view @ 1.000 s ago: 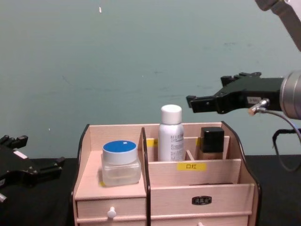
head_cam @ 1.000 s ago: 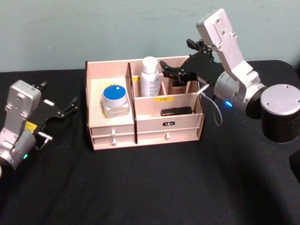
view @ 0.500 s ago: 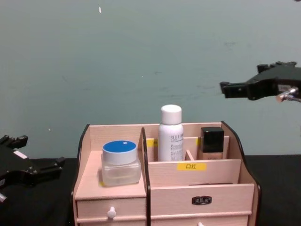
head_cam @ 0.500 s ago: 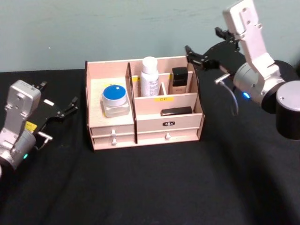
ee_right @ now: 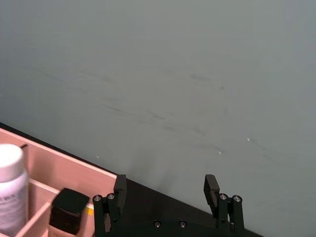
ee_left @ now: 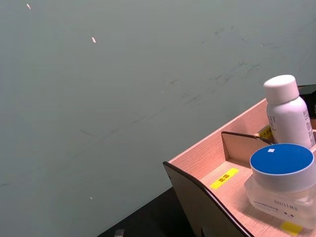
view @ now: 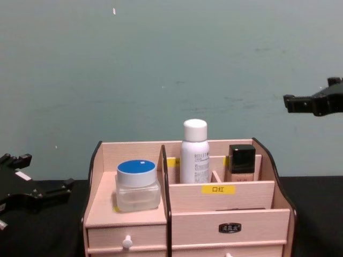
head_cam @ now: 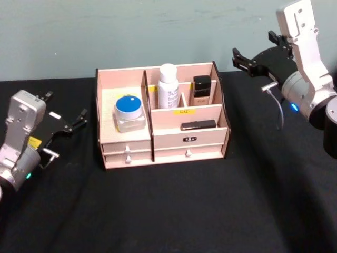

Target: Pick up the facial cleanser and watermelon frost from the table and place them into the tiered storage box.

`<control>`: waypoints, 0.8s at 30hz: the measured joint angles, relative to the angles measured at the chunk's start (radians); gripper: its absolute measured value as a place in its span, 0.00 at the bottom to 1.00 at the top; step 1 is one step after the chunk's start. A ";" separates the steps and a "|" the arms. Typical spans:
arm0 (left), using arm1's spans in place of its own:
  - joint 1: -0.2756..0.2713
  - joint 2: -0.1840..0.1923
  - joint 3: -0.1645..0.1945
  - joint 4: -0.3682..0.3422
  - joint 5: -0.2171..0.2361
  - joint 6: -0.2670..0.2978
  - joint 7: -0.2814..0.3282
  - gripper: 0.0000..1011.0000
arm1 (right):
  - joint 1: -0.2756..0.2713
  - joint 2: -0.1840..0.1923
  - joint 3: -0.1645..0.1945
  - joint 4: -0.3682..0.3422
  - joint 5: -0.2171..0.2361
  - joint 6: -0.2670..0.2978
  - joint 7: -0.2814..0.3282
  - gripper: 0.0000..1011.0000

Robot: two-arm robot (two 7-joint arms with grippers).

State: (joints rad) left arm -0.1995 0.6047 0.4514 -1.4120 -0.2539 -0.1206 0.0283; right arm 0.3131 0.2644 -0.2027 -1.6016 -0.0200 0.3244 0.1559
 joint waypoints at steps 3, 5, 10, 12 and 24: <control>0.000 0.000 0.000 0.000 0.000 0.000 0.000 1.00 | -0.007 -0.005 0.013 0.006 -0.005 0.001 -0.003 0.99; 0.000 0.000 0.000 0.000 0.000 0.000 0.000 1.00 | -0.012 -0.008 0.021 0.012 -0.008 0.001 -0.004 0.99; 0.000 0.000 0.000 0.000 0.000 0.000 0.000 1.00 | -0.024 -0.017 0.039 0.029 -0.016 -0.001 -0.005 0.99; 0.000 0.000 0.000 0.000 0.000 0.000 0.000 1.00 | -0.026 -0.019 0.043 0.035 -0.019 -0.002 -0.005 0.99; 0.000 0.000 0.000 0.000 0.000 0.000 0.000 1.00 | -0.042 -0.034 0.058 0.066 -0.041 -0.002 -0.004 0.99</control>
State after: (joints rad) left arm -0.1995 0.6047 0.4514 -1.4120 -0.2539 -0.1206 0.0283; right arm 0.2715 0.2305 -0.1448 -1.5354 -0.0607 0.3226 0.1520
